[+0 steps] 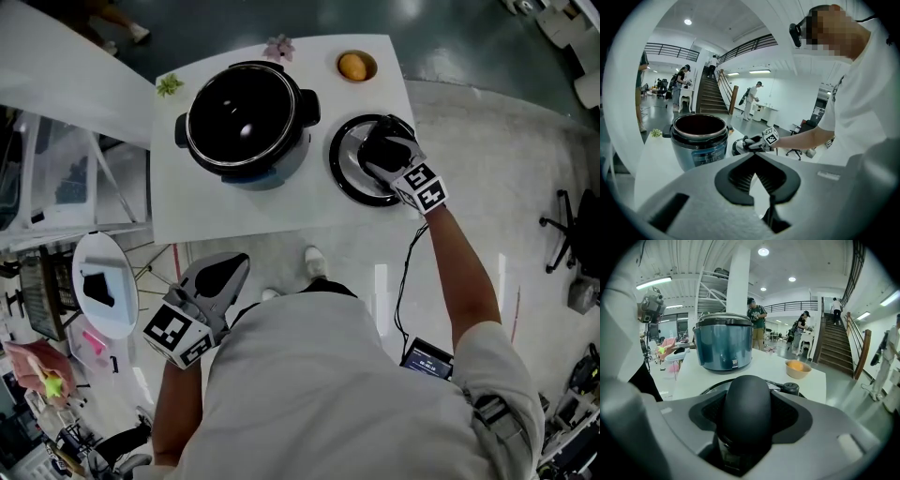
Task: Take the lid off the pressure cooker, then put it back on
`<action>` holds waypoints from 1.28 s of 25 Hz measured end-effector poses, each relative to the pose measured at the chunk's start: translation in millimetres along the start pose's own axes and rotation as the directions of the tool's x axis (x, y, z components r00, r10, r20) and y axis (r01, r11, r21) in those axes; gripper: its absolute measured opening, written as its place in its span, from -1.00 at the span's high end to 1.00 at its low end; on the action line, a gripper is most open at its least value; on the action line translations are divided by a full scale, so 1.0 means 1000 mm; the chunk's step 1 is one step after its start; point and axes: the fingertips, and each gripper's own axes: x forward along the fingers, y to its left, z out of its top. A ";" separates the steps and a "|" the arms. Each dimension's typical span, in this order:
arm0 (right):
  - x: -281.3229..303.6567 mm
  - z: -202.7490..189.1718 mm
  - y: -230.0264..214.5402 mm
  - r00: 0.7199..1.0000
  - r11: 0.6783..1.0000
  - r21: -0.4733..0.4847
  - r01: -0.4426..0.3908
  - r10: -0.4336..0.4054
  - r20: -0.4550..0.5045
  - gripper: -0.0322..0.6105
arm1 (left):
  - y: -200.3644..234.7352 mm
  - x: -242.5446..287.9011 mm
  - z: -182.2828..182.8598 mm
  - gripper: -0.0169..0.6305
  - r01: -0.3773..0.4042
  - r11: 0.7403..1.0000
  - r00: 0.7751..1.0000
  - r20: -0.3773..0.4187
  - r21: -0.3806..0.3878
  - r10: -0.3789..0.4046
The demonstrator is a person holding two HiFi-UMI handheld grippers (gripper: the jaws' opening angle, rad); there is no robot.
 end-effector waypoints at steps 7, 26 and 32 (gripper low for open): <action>-0.001 -0.001 0.001 1.000 1.000 0.002 0.002 -0.002 0.021 -0.02 | -0.002 0.002 0.002 0.93 0.017 1.000 1.000 0.008 0.003 -0.017; -0.035 0.016 0.001 0.995 0.996 0.010 0.094 -0.094 0.028 -0.08 | -0.005 -0.014 -0.005 0.93 0.079 0.997 0.996 0.032 0.023 -0.080; -0.052 0.024 0.003 0.992 0.992 0.015 0.123 -0.124 0.036 -0.08 | -0.005 -0.019 -0.006 0.93 0.100 0.995 0.994 0.042 0.023 -0.100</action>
